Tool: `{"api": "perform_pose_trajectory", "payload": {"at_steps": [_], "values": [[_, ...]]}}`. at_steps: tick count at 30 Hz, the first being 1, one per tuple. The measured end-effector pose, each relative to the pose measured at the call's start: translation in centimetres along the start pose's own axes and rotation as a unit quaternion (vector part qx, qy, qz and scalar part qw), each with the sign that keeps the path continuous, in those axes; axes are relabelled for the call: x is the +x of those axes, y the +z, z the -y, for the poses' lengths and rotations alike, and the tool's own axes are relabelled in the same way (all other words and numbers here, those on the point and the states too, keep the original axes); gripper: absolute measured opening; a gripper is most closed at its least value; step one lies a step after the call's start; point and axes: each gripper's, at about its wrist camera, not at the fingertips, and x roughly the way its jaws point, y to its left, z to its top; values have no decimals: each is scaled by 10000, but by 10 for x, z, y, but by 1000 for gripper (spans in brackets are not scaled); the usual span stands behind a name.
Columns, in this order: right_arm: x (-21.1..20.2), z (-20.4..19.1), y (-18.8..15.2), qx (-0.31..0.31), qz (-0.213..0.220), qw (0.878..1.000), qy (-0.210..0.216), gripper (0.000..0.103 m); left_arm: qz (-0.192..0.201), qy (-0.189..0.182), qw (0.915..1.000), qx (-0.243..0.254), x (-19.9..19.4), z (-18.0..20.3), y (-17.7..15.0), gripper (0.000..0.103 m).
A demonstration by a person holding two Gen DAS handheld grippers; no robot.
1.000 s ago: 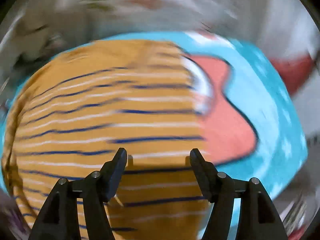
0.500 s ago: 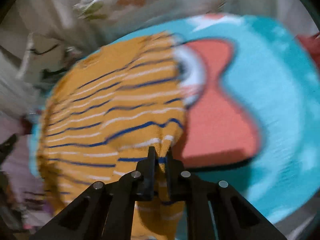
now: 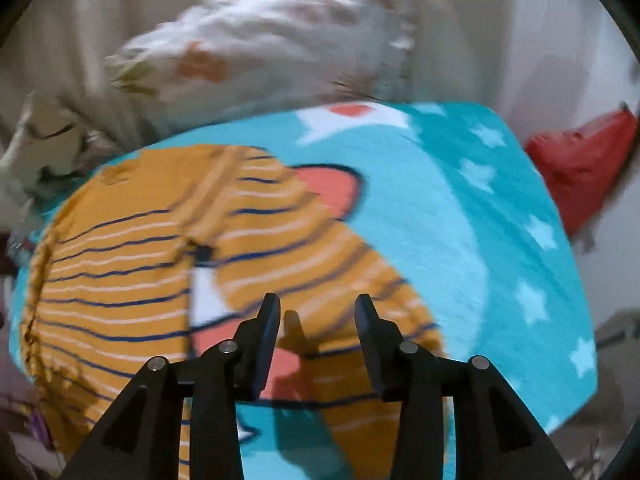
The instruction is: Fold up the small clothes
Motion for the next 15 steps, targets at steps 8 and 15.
{"api": "perform_pose_trajectory", "payload": {"at_steps": [8, 15], "values": [[5, -79, -5, -601, 50, 9968, 527, 54, 416, 224, 9972, 572, -6, -2, 30, 103], [6, -147, -18, -533, -46, 9959, 726, 61, 424, -104, 9976, 539, -9, -16, 41, 103]]}}
